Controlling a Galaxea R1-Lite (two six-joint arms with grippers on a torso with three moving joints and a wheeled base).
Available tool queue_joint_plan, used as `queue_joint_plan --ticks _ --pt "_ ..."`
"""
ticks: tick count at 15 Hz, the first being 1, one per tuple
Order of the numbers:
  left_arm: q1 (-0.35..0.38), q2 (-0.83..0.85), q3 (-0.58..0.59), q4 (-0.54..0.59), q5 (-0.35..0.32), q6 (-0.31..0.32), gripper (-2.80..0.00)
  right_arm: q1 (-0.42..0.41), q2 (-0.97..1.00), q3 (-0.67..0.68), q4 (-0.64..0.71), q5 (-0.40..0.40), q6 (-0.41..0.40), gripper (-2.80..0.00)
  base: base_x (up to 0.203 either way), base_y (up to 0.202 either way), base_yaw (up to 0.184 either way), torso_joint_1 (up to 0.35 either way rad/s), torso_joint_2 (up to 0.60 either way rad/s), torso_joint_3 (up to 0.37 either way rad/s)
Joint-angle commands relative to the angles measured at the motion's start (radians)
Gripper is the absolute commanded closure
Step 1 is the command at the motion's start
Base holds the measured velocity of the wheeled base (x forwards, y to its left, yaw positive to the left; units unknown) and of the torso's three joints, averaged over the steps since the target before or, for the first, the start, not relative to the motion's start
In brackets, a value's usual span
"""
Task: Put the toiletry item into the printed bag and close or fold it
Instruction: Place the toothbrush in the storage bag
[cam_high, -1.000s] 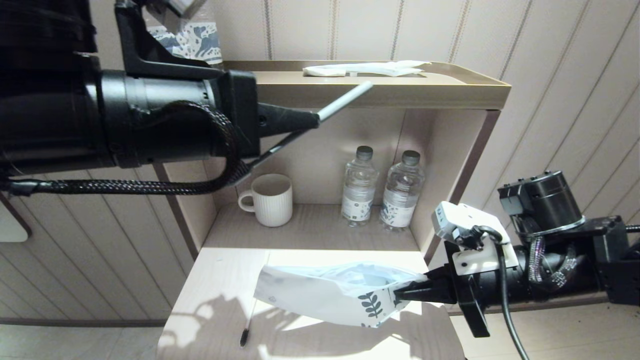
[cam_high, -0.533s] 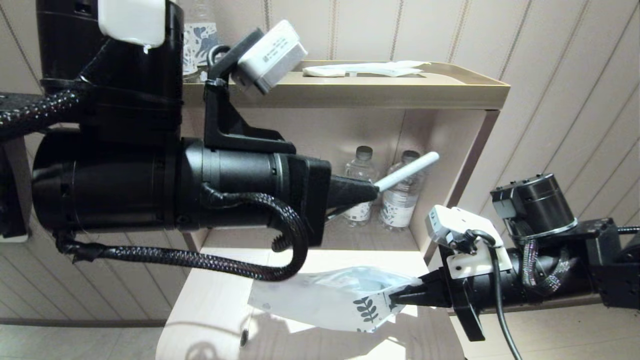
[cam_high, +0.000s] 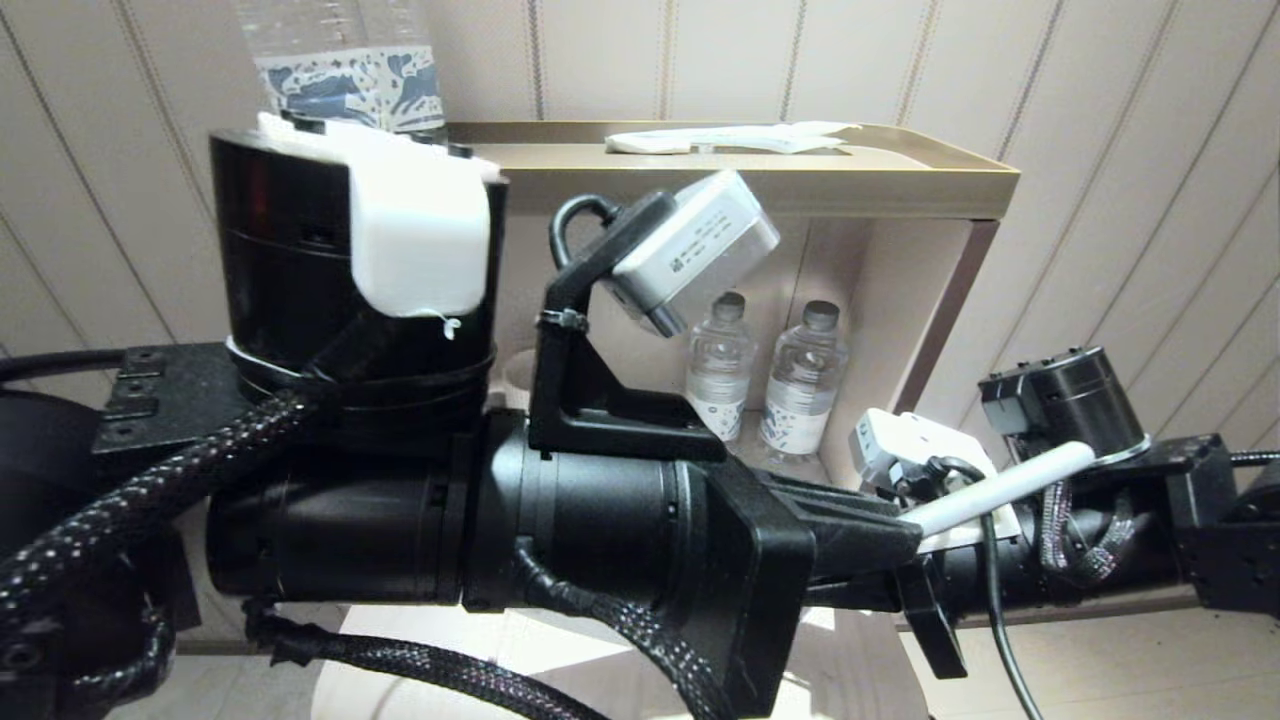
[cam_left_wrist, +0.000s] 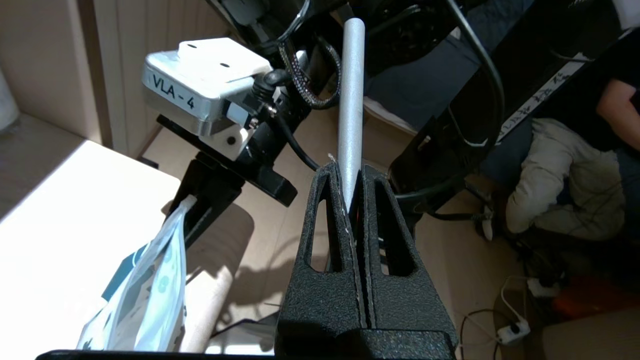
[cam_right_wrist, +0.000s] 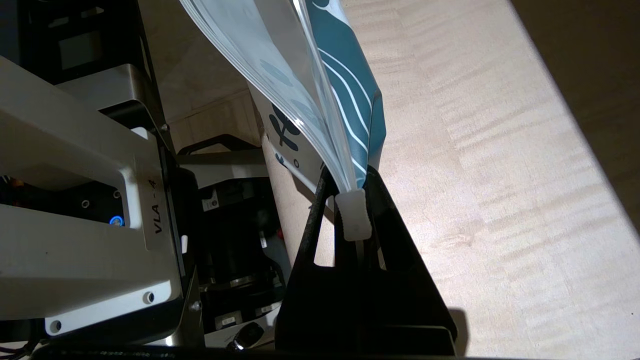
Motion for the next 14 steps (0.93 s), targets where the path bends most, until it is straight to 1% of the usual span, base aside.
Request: queue_joint_plan --ticks 1,2,3,5,7,8,12,13,14 --pt "-0.003 0.05 -0.021 -0.003 -0.029 0.001 0.0 -0.001 0.01 -0.002 -0.001 0.004 -0.003 0.0 0.0 0.0 0.0 0.0 0.0 0.0" --pt "-0.003 0.062 -0.027 -0.008 -0.051 0.002 0.0 -0.004 0.012 -0.002 -0.001 0.005 -0.003 0.0 0.0 0.0 0.0 0.0 0.0 0.0" --pt "-0.003 0.075 -0.025 -0.019 -0.054 0.004 0.0 -0.006 0.012 -0.003 -0.001 0.006 -0.003 0.0 0.0 0.0 0.0 0.0 0.0 0.0" --pt "0.003 0.103 -0.021 -0.078 -0.056 0.017 0.0 -0.009 0.016 -0.004 -0.001 0.005 -0.001 0.0 0.0 0.0 0.0 0.0 0.0 0.0" --pt "0.02 0.105 -0.008 -0.093 -0.05 0.024 0.0 -0.009 0.018 -0.005 -0.001 0.006 -0.001 0.0 0.0 0.0 0.0 0.0 0.0 0.0" --pt "0.039 0.104 -0.005 -0.094 -0.05 0.039 0.0 -0.009 0.018 -0.005 -0.002 0.007 -0.003 0.0 0.0 0.0 0.0 0.0 0.0 0.0" --pt "0.162 0.088 -0.003 -0.093 -0.052 0.132 0.0 -0.011 0.017 -0.009 -0.002 0.013 -0.003 0.0 0.0 0.0 0.0 0.0 0.0 0.0" --pt "0.177 0.082 -0.005 -0.094 -0.054 0.145 0.0 -0.011 0.018 -0.009 -0.002 0.015 -0.003 0.0 0.0 0.0 0.0 0.0 0.0 0.0" --pt "0.18 0.083 -0.005 -0.097 -0.056 0.146 0.0 -0.011 0.018 -0.009 -0.002 0.015 -0.003 0.0 0.0 0.0 0.0 0.0 0.0 0.0"
